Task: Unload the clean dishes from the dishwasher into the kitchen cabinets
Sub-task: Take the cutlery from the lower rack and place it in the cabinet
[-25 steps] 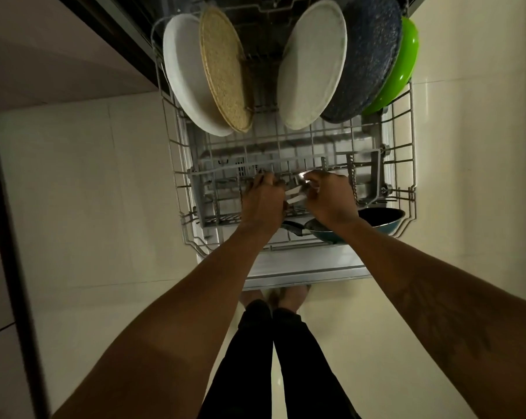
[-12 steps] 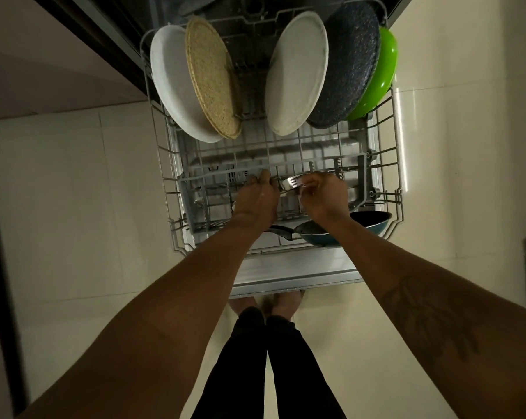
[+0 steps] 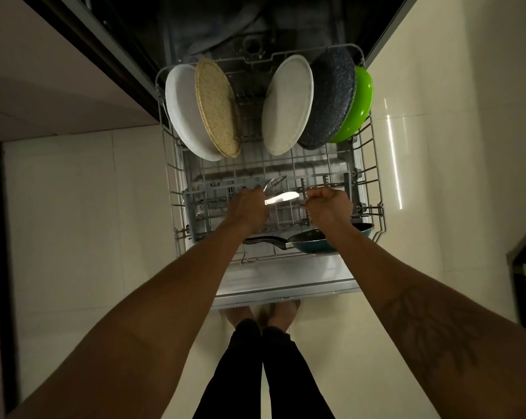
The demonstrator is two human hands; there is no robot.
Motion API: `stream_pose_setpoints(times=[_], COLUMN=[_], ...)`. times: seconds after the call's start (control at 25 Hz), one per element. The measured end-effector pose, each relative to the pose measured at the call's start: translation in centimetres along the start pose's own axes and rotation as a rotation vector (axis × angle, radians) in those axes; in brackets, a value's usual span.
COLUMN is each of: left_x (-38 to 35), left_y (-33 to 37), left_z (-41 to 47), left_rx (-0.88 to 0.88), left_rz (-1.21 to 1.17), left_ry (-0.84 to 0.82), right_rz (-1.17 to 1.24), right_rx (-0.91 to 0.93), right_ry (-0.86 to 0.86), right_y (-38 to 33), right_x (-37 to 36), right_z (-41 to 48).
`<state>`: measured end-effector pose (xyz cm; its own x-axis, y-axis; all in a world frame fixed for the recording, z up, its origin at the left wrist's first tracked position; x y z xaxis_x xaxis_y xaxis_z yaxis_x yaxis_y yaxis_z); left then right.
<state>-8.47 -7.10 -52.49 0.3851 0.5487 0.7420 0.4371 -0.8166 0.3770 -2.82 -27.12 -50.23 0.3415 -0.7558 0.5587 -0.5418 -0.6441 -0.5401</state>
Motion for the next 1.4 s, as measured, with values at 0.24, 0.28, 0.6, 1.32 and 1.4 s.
stream_pose_setpoints(times=[0.24,0.28,0.6,1.32,1.4], left_x=[4.0,5.6,20.6,49.7,53.0], left_y=[0.6,1.8,10.1,-6.9,-10.5], left_z=[-6.3,-8.1,-22.2,-49.1,-52.5], left_rx=[0.372,0.362,0.207,0.054,0.036], left_rz=[-1.051,-1.118,-1.259,-1.392,-1.421], left_ry=[-0.23,-0.264,-0.375,0.284,0.375], right_rz=[0.133,0.155,0.381,0.151,0.158], right_rx=[-0.14,-0.144,0.032,0.679,0.707], right_ry=[-0.166,-0.189,-0.426,-0.692,-0.703], right_y=[-2.4,-3.9,-19.5,-46.5,-49.1], right_x=[1.2,2.0,9.0,-0.3,-3.3], right_z=[-5.9,-7.6,-22.9,-57.1,-61.4])
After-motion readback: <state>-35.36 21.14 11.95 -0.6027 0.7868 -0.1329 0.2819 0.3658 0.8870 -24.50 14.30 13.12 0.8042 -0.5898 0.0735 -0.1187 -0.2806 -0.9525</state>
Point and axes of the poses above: each hand's wrist, its own z-axis towards the middle knuckle, its own x-axis out of the back of the hand, y = z × x, the point moved 10 cm from there along z, towards the middle knuckle, and after that the axes turned 2 degrees about -z, right-handed, at the moved point
